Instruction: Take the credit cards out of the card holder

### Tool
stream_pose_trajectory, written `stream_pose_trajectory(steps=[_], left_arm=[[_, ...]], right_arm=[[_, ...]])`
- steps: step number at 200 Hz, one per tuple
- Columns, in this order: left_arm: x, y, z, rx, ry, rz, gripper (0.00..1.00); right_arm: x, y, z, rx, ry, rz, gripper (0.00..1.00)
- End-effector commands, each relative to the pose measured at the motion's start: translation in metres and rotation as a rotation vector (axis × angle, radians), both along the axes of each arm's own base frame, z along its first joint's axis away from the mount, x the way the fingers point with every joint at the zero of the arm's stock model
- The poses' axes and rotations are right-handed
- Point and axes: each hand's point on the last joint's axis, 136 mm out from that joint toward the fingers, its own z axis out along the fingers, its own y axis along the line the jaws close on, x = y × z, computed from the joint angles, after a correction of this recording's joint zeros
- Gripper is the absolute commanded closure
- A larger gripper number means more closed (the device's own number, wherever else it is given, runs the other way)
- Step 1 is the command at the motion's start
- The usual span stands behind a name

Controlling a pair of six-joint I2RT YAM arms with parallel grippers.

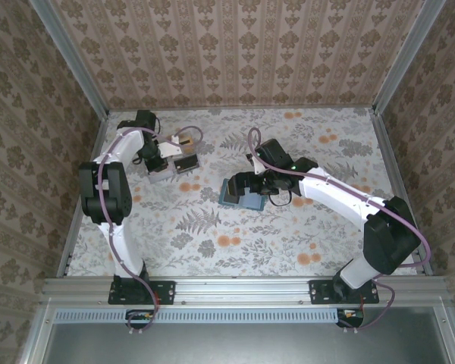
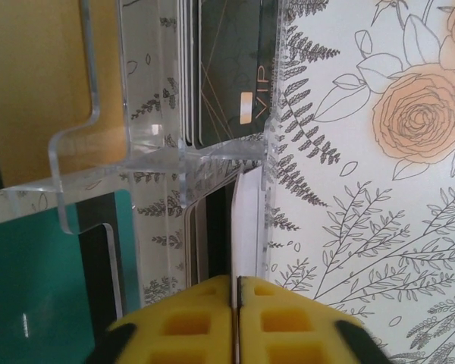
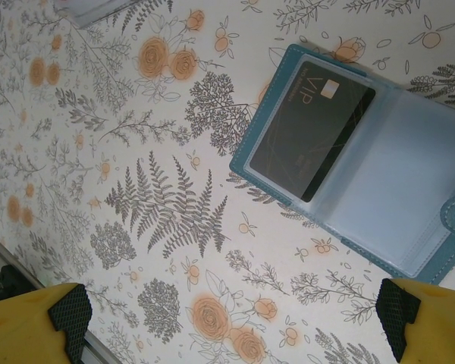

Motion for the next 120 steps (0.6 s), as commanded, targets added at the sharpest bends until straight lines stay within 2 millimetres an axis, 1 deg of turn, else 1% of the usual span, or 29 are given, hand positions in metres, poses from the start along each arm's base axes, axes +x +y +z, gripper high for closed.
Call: stream_pose_trajectory(steps=[1, 19, 57, 75, 88, 94, 101, 120], left_arm=[[0.004, 0.009, 0.000, 0.026, -0.013, -0.006, 0.82], [0.007, 0.012, 0.008, 0.030, -0.036, 0.003, 0.77], [0.012, 0.009, 0.031, 0.003, -0.094, 0.016, 0.74], [0.016, 0.003, 0.049, -0.038, -0.142, 0.034, 0.72], [0.020, 0.000, 0.066, -0.069, -0.193, 0.060, 0.70], [0.022, -0.001, 0.073, -0.082, -0.217, 0.082, 0.69], [0.025, -0.001, 0.083, -0.098, -0.253, 0.113, 0.67], [0.034, 0.002, 0.110, -0.143, -0.357, 0.239, 0.63]], right_arm=[[-0.001, 0.005, 0.004, 0.009, 0.029, 0.000, 0.00], [-0.001, 0.006, 0.004, 0.011, 0.031, 0.001, 0.01], [-0.001, 0.007, 0.001, -0.002, 0.033, 0.002, 0.00], [-0.001, 0.006, -0.001, -0.021, 0.028, 0.000, 0.00], [0.000, 0.005, -0.006, -0.047, 0.021, -0.001, 0.00], [0.001, 0.006, -0.007, -0.060, 0.014, -0.003, 0.00], [-0.003, 0.002, -0.014, -0.097, 0.029, -0.003, 0.00], [-0.003, 0.003, -0.025, -0.159, 0.027, 0.000, 0.03]])
